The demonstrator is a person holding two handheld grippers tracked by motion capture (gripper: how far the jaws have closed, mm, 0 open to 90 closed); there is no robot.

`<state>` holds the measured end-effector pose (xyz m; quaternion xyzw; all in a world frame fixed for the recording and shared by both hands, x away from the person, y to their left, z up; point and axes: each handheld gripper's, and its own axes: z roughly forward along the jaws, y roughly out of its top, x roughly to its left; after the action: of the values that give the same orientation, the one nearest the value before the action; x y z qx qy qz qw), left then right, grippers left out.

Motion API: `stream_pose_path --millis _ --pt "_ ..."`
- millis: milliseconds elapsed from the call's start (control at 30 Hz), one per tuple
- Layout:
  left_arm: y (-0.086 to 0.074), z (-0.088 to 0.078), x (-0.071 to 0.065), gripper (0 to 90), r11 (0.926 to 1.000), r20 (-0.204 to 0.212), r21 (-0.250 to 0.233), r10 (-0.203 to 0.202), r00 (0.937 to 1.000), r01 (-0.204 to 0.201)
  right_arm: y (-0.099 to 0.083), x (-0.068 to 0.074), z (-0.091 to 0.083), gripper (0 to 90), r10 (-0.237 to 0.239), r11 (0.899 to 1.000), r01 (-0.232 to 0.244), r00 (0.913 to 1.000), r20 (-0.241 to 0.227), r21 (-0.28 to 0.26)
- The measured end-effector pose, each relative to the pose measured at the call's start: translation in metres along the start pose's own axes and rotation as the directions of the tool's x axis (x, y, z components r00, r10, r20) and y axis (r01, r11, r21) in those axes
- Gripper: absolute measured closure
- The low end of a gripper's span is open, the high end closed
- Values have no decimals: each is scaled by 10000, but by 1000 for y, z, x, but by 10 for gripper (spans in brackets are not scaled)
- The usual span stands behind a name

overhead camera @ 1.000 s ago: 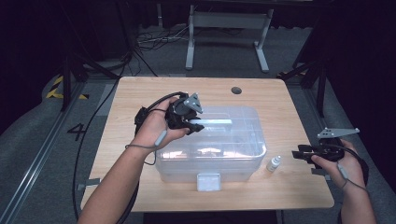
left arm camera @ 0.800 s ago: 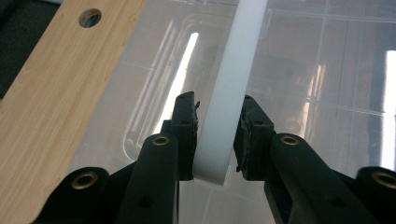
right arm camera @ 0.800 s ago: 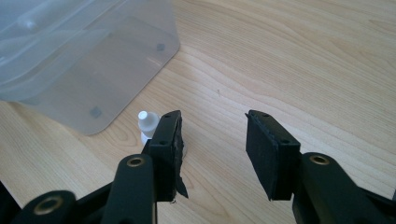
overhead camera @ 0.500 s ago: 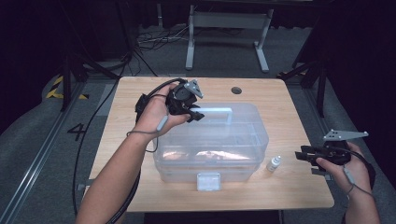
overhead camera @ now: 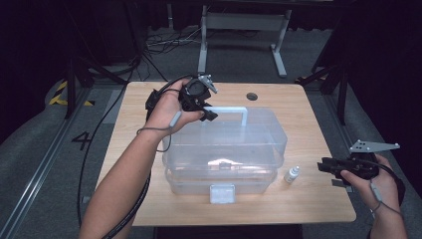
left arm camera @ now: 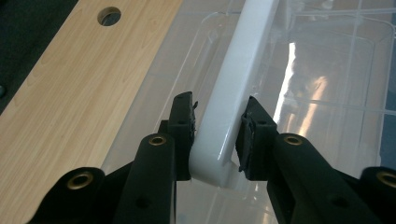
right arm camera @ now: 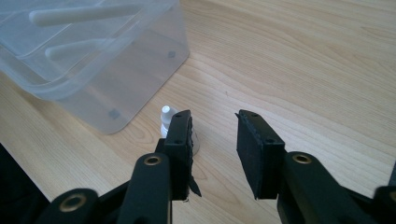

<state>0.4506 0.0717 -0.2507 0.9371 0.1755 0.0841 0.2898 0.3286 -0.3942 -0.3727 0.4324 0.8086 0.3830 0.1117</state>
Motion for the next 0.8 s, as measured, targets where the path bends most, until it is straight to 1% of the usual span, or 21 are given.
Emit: stream_pose_path --millis 33,100,133,200,267,400,433,467,500,567,600,633,667,700,733,767,800 --pt "1 0 2 703 10000 28 39 -66 10000 65 0 1 -1 688 -88 10000 88 9999 59 -16" --pt "2 0 4 703 9999 80 75 -78 9999 78 0 1 -1 694 -77 10000 77 10000 45 3" --pt "3 1 6 703 9999 119 58 -134 9998 133 0 2 -2 702 -63 10000 63 10000 39 -71" --pt "4 1 10 701 9998 181 90 -158 9997 156 0 2 -3 731 27 10000 -27 10000 17 -31" --pt "5 2 12 699 9997 158 123 -224 9996 222 -1 2 -3 761 85 10000 -84 10000 35 -35" --pt "6 6 17 696 9991 143 175 -376 9992 374 0 3 -4 810 44 10000 -45 10000 -85 -60" --pt "6 7 18 695 9989 117 177 -429 9990 427 0 3 -4 813 29 10000 -29 10000 -87 -66" --pt "5 9 20 695 9982 152 175 -580 9982 577 0 4 -4 818 7 10000 -8 9999 -118 -52" --pt "5 10 22 692 9975 216 165 -693 9974 689 1 5 -4 823 -62 10000 61 9998 -197 -66" --pt "5 12 25 690 9967 277 97 -811 9963 809 3 7 -4 829 -207 9997 204 9997 -161 -151" --pt "5 12 25 689 9967 277 97 -811 9963 809 4 9 -4 831 -198 9997 195 9997 -166 -151" --pt "5 12 27 689 9964 198 27 -847 9962 847 5 10 -5 834 -357 9991 353 9992 -181 -220" --pt "6 11 27 688 9964 105 43 -849 9963 849 6 11 -5 837 -425 9987 420 9989 -176 -300" --pt "6 11 27 688 9964 105 43 -849 9963 849 6 11 -5 837 -425 9987 420 9989 -176 -300" --pt "7 11 28 688 9964 104 82 -849 9963 848 8 15 -6 840 -517 9980 510 9985 -185 -364" --pt "8 11 29 688 9968 18 120 -794 9968 794 8 15 -6 840 -517 9980 510 9985 -185 -364" --pt "10 10 29 688 9963 -33 201 -837 9965 837 10 18 -7 844 -689 9964 679 9974 -202 -499"
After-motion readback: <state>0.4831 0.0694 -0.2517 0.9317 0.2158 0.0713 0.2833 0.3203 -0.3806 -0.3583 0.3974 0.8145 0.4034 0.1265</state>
